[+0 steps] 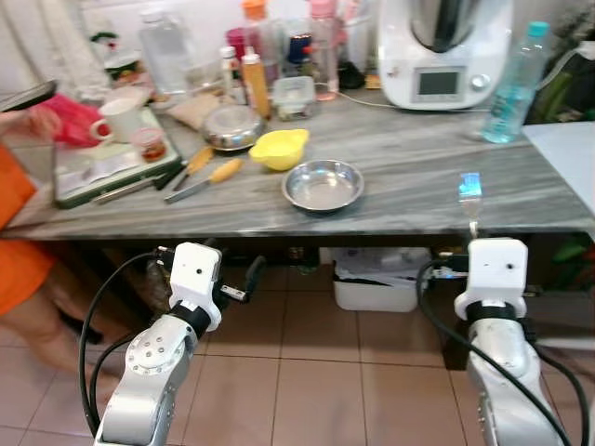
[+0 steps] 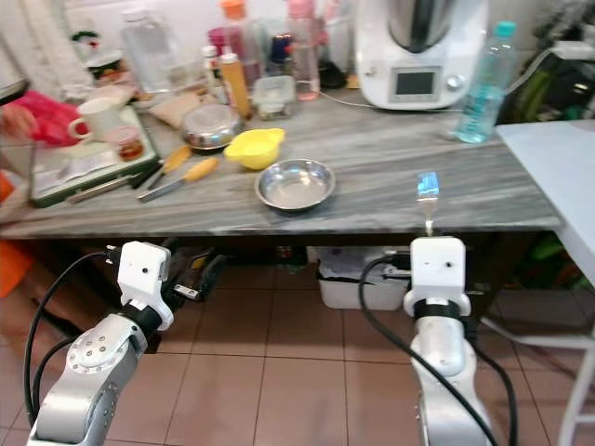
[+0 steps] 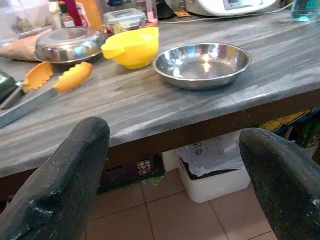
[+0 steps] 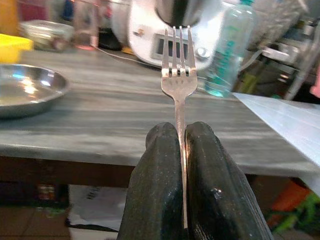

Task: Setting the table

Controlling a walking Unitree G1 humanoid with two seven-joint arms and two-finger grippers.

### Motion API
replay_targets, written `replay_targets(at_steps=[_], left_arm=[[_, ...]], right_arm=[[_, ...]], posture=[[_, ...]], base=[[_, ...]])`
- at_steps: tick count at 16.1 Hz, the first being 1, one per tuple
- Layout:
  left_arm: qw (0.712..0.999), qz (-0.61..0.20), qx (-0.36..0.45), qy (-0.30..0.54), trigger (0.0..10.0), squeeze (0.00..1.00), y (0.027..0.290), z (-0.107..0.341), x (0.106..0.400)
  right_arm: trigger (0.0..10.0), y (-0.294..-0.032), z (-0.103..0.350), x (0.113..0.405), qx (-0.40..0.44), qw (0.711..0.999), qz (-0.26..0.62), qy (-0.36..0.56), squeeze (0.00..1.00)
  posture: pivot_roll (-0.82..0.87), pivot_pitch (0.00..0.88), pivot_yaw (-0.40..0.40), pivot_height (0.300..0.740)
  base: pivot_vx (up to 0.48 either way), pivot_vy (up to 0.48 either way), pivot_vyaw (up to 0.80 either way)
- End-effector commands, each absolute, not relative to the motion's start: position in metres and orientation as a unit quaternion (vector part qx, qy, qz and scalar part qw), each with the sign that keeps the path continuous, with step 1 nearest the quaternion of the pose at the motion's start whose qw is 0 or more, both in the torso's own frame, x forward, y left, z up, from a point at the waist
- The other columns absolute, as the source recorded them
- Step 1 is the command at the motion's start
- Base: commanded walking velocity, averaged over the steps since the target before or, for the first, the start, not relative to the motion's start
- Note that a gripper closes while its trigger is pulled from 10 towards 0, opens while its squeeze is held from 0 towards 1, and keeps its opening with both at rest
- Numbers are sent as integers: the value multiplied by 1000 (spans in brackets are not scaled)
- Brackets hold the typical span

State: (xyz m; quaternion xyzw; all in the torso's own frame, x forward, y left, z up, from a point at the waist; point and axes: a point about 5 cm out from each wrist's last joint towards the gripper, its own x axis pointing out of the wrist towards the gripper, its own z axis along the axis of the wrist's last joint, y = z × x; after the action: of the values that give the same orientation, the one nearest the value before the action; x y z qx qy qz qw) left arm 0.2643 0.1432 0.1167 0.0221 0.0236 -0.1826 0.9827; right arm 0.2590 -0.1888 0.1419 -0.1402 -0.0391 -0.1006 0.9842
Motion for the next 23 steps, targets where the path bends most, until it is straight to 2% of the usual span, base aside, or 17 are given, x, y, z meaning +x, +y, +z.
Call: replay_targets(at_steps=[1, 23], left_arm=[[979, -204, 22, 16, 10000, 0, 142, 122, 265], [968, -248, 32, 31, 10000, 0, 137, 119, 259]], right_arm=[[10000, -191, 148, 256, -144, 982, -107, -50, 0], [10000, -187, 151, 255, -144, 982, -110, -57, 0]], posture=[[-132, 0, 145, 740], [-132, 0, 152, 740]], base=[[0, 0, 0], [282, 0, 0]])
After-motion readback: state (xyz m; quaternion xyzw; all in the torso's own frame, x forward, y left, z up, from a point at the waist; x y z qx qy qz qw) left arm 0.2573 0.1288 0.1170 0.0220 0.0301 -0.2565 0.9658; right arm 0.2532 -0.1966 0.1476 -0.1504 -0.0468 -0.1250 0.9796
